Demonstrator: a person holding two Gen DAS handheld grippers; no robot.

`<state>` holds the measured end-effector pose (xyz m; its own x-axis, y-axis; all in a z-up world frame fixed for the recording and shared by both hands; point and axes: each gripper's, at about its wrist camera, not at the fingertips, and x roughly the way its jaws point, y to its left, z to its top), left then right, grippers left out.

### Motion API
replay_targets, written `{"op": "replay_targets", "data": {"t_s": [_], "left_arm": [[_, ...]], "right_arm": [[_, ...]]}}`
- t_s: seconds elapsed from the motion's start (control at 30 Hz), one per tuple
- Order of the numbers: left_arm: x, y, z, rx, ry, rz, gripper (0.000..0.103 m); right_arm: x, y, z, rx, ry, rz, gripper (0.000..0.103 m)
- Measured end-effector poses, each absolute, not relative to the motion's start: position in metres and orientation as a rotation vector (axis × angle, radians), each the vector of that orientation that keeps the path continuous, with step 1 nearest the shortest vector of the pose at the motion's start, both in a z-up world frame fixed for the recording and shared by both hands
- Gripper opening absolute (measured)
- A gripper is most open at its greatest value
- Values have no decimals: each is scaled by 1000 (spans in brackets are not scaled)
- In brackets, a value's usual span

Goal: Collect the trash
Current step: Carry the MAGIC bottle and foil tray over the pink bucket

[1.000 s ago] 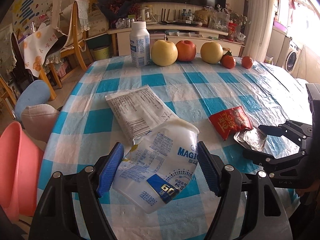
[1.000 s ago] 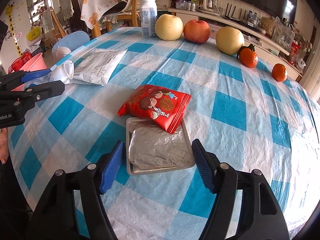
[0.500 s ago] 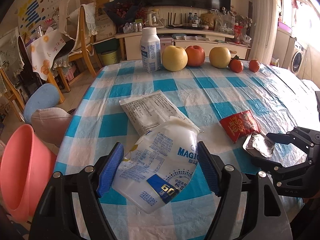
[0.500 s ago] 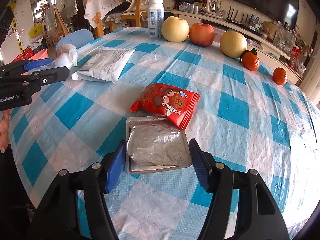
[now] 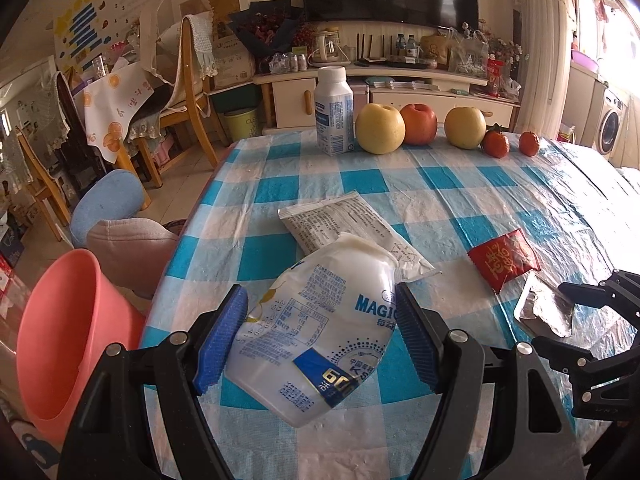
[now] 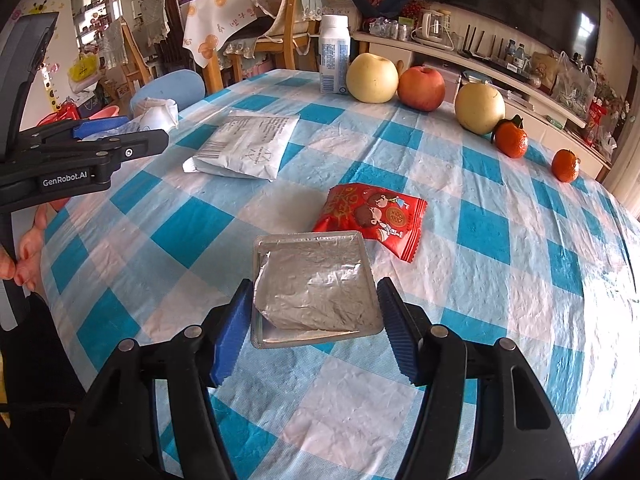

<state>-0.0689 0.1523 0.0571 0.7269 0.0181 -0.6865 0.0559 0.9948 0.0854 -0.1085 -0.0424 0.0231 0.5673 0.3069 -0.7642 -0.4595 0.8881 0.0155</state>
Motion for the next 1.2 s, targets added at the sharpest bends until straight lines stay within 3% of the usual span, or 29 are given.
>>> {"op": "replay_targets", "data": {"t_s": [1.2], "left_arm": [[-85, 244, 89, 8, 647, 187, 74]], "right_arm": [[-123, 46, 71, -252, 762, 526, 63]]}}
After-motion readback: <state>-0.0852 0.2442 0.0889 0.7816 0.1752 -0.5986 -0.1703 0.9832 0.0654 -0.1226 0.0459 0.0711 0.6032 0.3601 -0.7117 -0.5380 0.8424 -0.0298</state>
